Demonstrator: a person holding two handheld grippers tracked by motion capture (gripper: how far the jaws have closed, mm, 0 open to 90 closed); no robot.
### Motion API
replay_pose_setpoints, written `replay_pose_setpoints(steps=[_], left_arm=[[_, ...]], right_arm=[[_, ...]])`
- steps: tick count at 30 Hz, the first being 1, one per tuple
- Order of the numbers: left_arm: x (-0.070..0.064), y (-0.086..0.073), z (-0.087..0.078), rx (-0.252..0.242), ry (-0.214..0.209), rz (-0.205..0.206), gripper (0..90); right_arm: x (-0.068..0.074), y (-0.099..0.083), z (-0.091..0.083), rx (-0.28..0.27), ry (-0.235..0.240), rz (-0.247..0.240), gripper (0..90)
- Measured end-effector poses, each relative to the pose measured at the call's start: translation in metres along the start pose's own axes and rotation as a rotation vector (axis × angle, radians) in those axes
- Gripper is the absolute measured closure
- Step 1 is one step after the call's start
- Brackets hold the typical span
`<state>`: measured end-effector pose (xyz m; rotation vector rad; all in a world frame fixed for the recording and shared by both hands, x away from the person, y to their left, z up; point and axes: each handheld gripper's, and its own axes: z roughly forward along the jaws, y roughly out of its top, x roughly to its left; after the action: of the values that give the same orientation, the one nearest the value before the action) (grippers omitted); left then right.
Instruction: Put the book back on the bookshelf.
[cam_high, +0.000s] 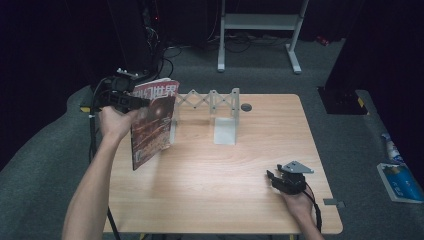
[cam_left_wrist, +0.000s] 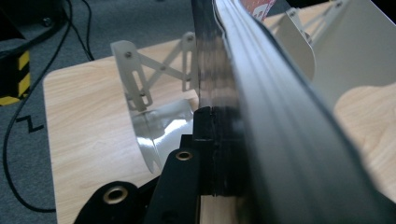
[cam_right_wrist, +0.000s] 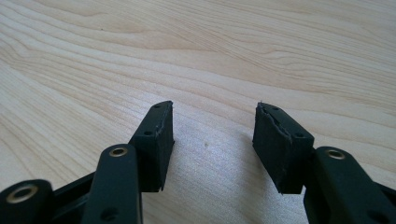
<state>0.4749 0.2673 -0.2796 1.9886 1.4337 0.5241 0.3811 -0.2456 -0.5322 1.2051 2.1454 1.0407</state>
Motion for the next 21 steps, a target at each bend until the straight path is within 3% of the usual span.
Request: replay_pose_setpoints(steps=[2, 9, 21], left_arm=[[0.002, 0.000, 0.001, -0.015, 0.001, -0.024, 83.0], [0.007, 0.003, 0.008, -0.049, 0.042, -0.044, 83.1], [0.009, 0.003, 0.021, -0.112, 0.061, -0.084, 83.2]], right_arm=[[0.000, 0.000, 0.000, 0.001, 0.001, 0.001, 47.6], [-0.001, 0.000, 0.000, -0.001, 0.003, 0.007, 47.0], [0.000, 0.000, 0.000, 0.001, 0.002, 0.011, 46.9]])
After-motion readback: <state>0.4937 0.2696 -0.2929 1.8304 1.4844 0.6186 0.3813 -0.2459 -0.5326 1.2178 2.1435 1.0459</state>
